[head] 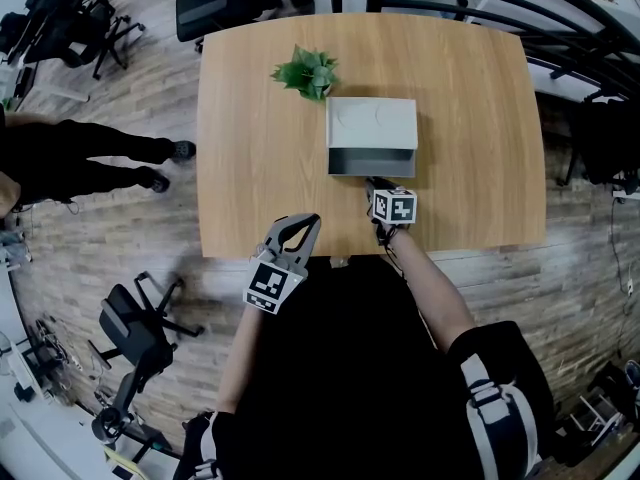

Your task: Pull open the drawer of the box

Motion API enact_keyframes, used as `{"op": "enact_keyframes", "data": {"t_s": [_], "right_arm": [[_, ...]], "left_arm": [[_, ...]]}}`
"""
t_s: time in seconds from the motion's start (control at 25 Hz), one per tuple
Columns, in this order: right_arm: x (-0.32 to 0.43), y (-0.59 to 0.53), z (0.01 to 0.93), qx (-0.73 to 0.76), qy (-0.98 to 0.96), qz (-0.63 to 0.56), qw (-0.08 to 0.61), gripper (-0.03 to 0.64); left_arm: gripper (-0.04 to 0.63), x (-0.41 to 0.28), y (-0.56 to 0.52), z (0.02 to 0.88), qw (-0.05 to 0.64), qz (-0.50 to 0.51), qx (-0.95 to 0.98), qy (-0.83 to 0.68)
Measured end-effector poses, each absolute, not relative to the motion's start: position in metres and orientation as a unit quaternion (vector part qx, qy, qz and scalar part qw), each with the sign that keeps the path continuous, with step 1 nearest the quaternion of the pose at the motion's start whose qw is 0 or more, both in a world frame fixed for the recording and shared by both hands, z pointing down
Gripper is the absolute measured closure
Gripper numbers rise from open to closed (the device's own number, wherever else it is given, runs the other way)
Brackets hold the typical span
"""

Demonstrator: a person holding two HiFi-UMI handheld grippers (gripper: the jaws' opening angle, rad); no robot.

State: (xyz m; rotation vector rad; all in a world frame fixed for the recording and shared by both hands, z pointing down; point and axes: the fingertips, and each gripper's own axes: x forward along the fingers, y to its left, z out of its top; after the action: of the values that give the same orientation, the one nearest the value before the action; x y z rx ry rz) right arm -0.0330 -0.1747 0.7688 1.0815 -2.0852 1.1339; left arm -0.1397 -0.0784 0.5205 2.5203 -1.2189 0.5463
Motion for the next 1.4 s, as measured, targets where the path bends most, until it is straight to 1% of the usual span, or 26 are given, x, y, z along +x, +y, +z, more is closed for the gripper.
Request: {"op": "enact_keyframes", "data": {"t_s": [1.04, 1.24, 1.4], "right_arm": [[-0.031, -0.143, 0.772, 0.377, -0.776, 0.414, 0.288, 0.54], [-0.032, -0.14, 0.771, 0.364, -0.786, 0.4, 0.3, 0.54], [-0.033, -0.133, 0.768, 0.345, -0.807, 0.358, 0.318, 0.538]], "left_arm": [[0.572, -0.142, -0.058, 0.513, 0.138, 0.187, 0.867, -0.441], [0.572, -0.143, -0.058, 0.512, 0.135, 0.184, 0.863, -0.451], [0.572, -0.138, -0.055, 0.514, 0.138, 0.185, 0.86, -0.454]]}}
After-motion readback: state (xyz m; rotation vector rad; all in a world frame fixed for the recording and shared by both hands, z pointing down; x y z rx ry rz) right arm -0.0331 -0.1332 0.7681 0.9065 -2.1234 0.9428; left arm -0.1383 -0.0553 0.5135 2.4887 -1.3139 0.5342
